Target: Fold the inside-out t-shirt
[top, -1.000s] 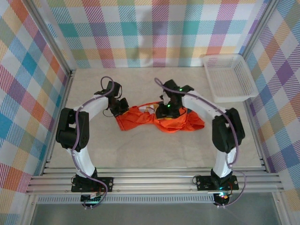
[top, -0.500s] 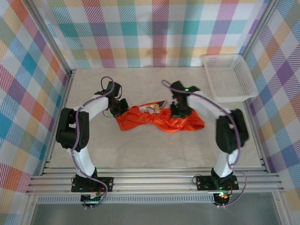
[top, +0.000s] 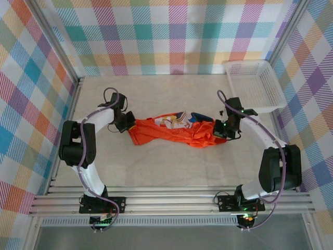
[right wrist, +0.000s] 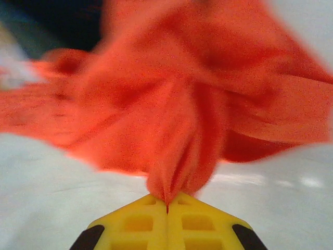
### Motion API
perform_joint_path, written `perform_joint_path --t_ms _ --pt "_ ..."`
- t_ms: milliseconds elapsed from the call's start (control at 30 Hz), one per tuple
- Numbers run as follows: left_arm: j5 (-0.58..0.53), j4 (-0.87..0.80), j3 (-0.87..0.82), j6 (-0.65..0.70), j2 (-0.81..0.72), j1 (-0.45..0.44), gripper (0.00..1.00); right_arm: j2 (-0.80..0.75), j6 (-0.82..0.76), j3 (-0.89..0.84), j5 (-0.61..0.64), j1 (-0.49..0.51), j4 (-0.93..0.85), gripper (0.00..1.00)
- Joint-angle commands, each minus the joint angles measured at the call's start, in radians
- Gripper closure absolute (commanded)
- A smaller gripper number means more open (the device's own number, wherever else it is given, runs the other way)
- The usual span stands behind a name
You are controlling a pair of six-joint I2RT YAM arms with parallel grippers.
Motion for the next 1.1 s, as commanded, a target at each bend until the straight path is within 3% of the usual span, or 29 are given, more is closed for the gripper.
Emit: perform_joint_path --t_ms 0,100,200,267,333,433,467,533,600,700,733,833,900,1067 --pt "0.018 -0.018 -0.002 0.007 -0.057 -0.008 1.0 -0.018 0.049 0.017 -0.517 0.006 0.216 1.0" --pt "0.024 -0.016 -0.002 0.006 -0.062 -0.011 1.0 -0.053 0.159 0.008 -0.743 0.005 0.41 1.0" --pt "0.016 -0.017 -0.005 0.008 -0.062 -0.01 1.0 -0.102 0.234 -0.015 -0.809 -0.007 0.558 1.0" --pt "0.013 -0.016 -0.008 0.009 -0.058 -0.01 1.0 -0.11 0.199 -0.025 -0.713 -0.025 0.502 1.0" --pt "0.02 -0.005 -0.014 0.007 -0.051 -0.01 1.0 -0.058 0.069 0.007 -0.493 -0.029 0.288 1.0" --pt "0.03 0.006 -0.023 0.003 -0.045 -0.009 1.0 0.101 0.0 0.033 -0.098 -0.03 0.047 1.0" --pt "0.031 0.006 -0.022 0.002 -0.044 -0.01 1.0 0.157 -0.015 0.047 -0.028 -0.03 -0.008 1.0" --pt "0.032 0.004 -0.02 0.004 -0.045 -0.01 1.0 0.212 -0.044 0.038 -0.043 -0.028 -0.023 1.0" --pt "0.027 -0.005 -0.013 0.009 -0.046 -0.01 1.0 0.158 -0.032 -0.011 -0.107 -0.029 0.045 1.0" --pt "0.029 -0.009 -0.002 0.009 -0.042 -0.01 1.0 0.091 -0.019 -0.004 -0.068 -0.028 0.038 0.98" --pt "0.031 -0.009 0.001 0.008 -0.04 -0.01 1.0 0.087 -0.016 0.017 -0.035 -0.028 0.006 0.89" --pt "0.034 -0.009 0.007 0.006 -0.039 -0.01 1.0 0.076 -0.015 0.057 0.034 -0.023 -0.05 0.88" --pt "0.033 -0.012 0.007 0.006 -0.042 -0.011 1.0 0.053 -0.01 0.071 0.098 0.001 -0.075 0.73" --pt "0.033 -0.014 0.005 0.009 -0.045 -0.012 1.0 0.017 -0.006 0.064 0.135 0.093 -0.053 0.64"
